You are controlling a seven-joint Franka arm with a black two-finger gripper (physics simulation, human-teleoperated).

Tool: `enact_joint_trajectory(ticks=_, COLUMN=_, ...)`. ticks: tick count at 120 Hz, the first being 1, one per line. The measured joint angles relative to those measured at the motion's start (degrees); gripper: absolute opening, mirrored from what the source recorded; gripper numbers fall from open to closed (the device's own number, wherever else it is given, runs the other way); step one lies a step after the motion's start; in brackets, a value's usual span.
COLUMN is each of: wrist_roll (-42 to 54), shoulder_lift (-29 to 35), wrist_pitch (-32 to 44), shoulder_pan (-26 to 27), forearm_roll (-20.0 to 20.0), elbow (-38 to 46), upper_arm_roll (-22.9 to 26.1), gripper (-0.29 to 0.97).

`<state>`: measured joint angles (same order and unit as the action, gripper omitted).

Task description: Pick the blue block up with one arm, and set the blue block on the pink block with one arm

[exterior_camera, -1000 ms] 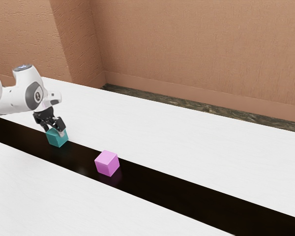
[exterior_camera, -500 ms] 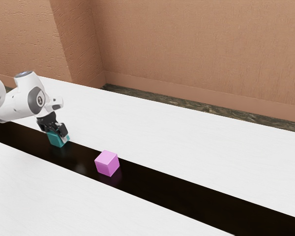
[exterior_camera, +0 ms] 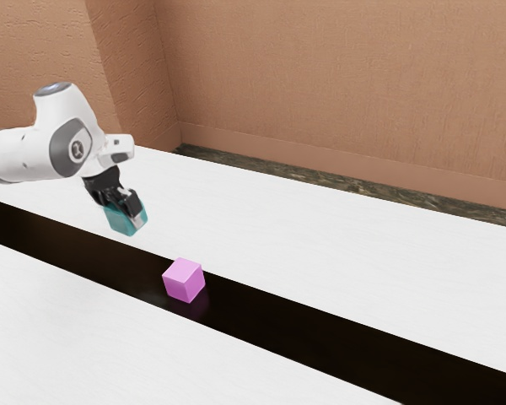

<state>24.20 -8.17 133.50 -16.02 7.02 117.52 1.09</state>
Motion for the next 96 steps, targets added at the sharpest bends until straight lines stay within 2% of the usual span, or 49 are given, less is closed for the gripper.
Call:
enact_joint_trajectory(ticks=16, wrist_roll=-7.14, shoulder_lift=3.44, wrist_pitch=0.08, shoulder_pan=4.51, forearm_roll=-0.42, elbow=3.97, upper_arm_roll=0.33, gripper=0.25)
enact_joint_trajectory(ticks=36, wrist_roll=-15.65, shoulder_lift=2.07, wrist_pitch=0.54, shoulder_pan=7.28, forearm_roll=-0.68, elbow=4.32, upper_arm_roll=0.42, gripper=0.23)
enact_joint_trajectory(ticks=57, wrist_roll=-22.75, shoulder_lift=-2.3, wrist_pitch=2.11, shoulder_pan=8.54, forearm_roll=-0.51, elbow=3.57, upper_arm_roll=2.49, gripper=0.23)
enact_joint_trajectory(ticks=84, wrist_roll=-29.32, shoulder_lift=-4.46, wrist_pitch=3.65, shoulder_pan=8.98, forearm_roll=-0.46, elbow=2.95, upper_arm_roll=2.99, gripper=0.24)
enact_joint_trajectory(ticks=96, wrist_roll=-31.52, shoulder_lift=-4.28, wrist_pitch=4.03, shoulder_pan=9.07, forearm_roll=-2.57, elbow=2.83, upper_arm_roll=3.51, gripper=0.23)
